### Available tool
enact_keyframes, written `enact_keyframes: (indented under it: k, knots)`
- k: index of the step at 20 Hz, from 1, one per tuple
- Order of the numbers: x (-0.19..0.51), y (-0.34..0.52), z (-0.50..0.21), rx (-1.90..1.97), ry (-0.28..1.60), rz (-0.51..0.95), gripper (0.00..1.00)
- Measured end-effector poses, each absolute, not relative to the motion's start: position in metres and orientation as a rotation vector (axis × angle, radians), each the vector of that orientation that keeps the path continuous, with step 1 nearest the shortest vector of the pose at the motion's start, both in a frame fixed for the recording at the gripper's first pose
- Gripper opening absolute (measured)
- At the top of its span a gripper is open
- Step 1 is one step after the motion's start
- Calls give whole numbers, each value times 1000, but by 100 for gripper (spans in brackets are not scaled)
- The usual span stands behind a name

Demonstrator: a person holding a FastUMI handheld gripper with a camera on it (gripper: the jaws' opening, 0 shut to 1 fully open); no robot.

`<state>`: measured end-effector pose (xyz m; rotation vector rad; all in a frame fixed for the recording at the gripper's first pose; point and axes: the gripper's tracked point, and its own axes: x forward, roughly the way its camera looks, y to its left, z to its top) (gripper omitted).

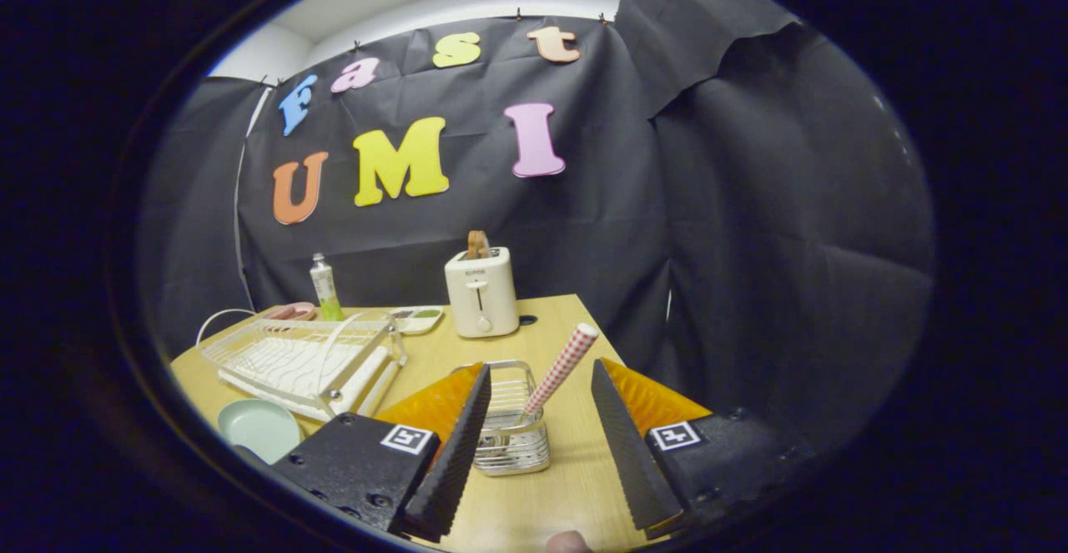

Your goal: Take the plate from the dish rack, then take the spoon from the basket and place it into the plate.

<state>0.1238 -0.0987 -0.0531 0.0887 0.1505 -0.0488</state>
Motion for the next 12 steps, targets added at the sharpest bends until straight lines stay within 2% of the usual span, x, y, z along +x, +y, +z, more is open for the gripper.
enact_keyframes:
  k: [2,7,10,12]
  knots:
    - [135,-97,-56,109,169,-34,78]
    - [154,-94,-64,147,203,-6,61]
    - [156,-91,-63,194,202,7,32]
    - [148,-81,-60,228,207,31,23]
